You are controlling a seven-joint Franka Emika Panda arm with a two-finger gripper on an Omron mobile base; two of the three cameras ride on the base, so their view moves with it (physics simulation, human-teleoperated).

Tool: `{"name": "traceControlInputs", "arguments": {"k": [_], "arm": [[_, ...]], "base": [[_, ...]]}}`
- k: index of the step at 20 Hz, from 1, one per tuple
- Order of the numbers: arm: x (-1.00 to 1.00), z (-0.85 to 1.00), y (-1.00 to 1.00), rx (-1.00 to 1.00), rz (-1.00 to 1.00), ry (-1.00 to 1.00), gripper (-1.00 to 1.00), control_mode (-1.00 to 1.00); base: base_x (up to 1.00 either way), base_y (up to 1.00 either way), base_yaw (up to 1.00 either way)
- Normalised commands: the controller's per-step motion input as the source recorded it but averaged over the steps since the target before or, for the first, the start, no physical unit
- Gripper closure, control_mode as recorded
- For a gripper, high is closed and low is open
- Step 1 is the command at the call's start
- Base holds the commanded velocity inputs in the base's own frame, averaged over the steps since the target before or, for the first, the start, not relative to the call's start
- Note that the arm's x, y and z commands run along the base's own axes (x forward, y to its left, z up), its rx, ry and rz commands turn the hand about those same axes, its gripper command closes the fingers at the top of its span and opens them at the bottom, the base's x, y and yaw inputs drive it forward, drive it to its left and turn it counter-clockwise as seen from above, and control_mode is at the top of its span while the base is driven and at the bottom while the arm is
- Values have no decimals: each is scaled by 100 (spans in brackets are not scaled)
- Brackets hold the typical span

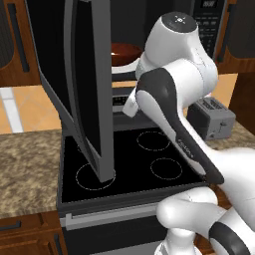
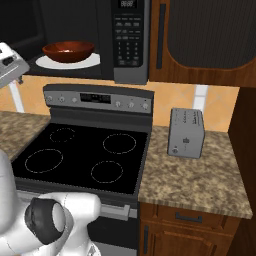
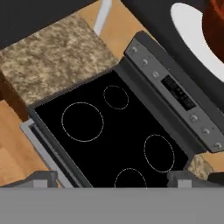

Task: Open the microwave, place the bowl with waffle inside the microwave, then close the microwave door and turn it on.

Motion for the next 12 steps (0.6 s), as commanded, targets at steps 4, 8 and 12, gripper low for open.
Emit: {"name": "traceControlInputs", "arguments": {"k": [4, 8, 12], "arm": [[-55, -46, -55, -51, 51, -21, -100, -100], [-66, -60, -60, -42, 51, -28, -100, -100], [-100, -31, 3, -27, 32, -65, -100, -100]], "base": [[0, 0, 0], [0, 0, 0], [0, 0, 0]]}}
